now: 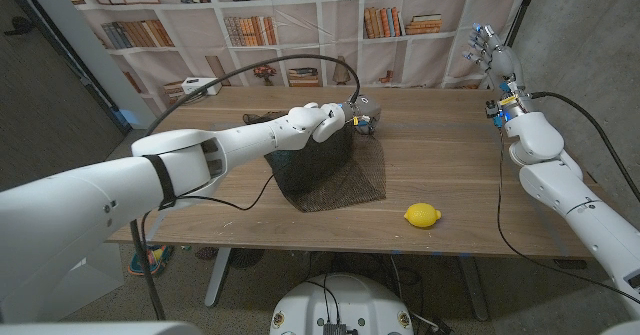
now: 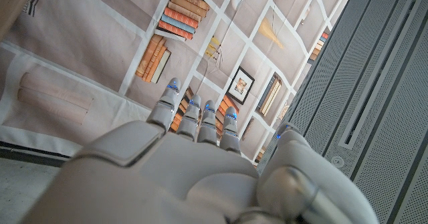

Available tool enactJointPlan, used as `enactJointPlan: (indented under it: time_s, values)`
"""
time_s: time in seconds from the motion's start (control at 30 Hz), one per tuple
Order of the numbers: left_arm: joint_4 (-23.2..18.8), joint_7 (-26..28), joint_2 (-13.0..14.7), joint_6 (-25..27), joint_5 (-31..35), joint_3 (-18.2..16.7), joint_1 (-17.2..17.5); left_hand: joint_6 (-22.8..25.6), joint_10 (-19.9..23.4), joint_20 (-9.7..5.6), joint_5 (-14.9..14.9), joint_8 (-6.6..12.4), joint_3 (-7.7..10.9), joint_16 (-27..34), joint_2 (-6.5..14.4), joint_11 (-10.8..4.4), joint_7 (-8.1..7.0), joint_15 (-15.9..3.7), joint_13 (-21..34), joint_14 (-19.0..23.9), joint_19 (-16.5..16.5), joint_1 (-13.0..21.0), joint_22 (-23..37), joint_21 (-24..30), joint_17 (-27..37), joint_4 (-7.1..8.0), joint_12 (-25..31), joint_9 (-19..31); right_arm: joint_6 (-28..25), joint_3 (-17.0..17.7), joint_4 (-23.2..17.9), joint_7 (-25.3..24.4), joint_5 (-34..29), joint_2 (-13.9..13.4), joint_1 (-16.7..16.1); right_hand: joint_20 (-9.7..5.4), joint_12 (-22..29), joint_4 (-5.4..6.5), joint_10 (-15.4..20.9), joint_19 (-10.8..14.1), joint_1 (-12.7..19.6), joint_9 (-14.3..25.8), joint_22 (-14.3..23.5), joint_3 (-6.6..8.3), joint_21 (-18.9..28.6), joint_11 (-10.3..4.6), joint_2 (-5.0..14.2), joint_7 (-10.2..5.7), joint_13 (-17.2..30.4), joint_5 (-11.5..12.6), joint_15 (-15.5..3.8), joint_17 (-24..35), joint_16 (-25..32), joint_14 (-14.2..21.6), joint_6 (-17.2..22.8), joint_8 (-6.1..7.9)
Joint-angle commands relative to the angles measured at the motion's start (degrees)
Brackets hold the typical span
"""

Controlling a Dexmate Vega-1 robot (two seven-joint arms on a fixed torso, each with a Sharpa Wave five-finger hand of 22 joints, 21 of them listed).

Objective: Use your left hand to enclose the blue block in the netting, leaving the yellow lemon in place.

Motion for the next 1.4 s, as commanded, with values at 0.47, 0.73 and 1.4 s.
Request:
enactJointPlan:
  time_s: [0.47,0.73,1.4]
  values:
    - [-31.95,-33.25,10.55,8.43,11.30,-11.24,4.95,0.30,0.34,-0.28,0.32,0.68,0.04,-0.82,0.70,-0.81,-0.55,-5.86,6.97,0.99,0.30,1.71,0.39,1.61,1.06,0.60,1.06,-0.37,0.91,1.18,-1.65,-1.67,-0.68,0.80,-0.92,-0.55,0.11,-0.06,0.39,0.65,-0.33,0.23,0.14,0.59,0.44,-0.18,0.43,-0.40,0.20,-0.27,-0.16,0.25,0.35,1.04,-0.21,0.00]
    - [-38.80,-42.59,11.71,11.41,16.77,-14.21,7.35,0.19,0.20,-0.32,0.30,0.75,0.02,-1.20,0.63,-0.81,-0.46,-5.87,7.59,1.06,0.25,1.86,0.42,2.21,1.42,0.62,1.05,-0.56,1.22,1.37,-1.95,-1.41,-0.74,0.73,-0.95,-0.52,0.08,-0.03,0.33,0.67,-0.36,0.23,0.14,0.64,0.43,-0.07,0.50,-0.47,0.20,-0.26,-0.12,0.25,0.34,1.09,-0.37,-0.05]
    - [-48.90,-71.96,10.24,17.19,35.34,-20.17,12.71,-0.01,-0.03,-0.80,0.20,0.92,0.03,-1.97,0.49,-0.84,-0.52,-5.88,8.88,1.34,-0.14,2.21,0.40,3.48,2.25,0.64,0.86,-0.98,0.18,3.22,-5.98,-3.46,-1.05,0.15,-3.82,-0.60,0.09,0.04,0.41,0.87,-0.48,0.22,0.13,0.72,0.47,-0.06,0.58,-0.58,0.19,-0.28,-0.07,0.27,0.40,1.38,-0.47,-0.02]
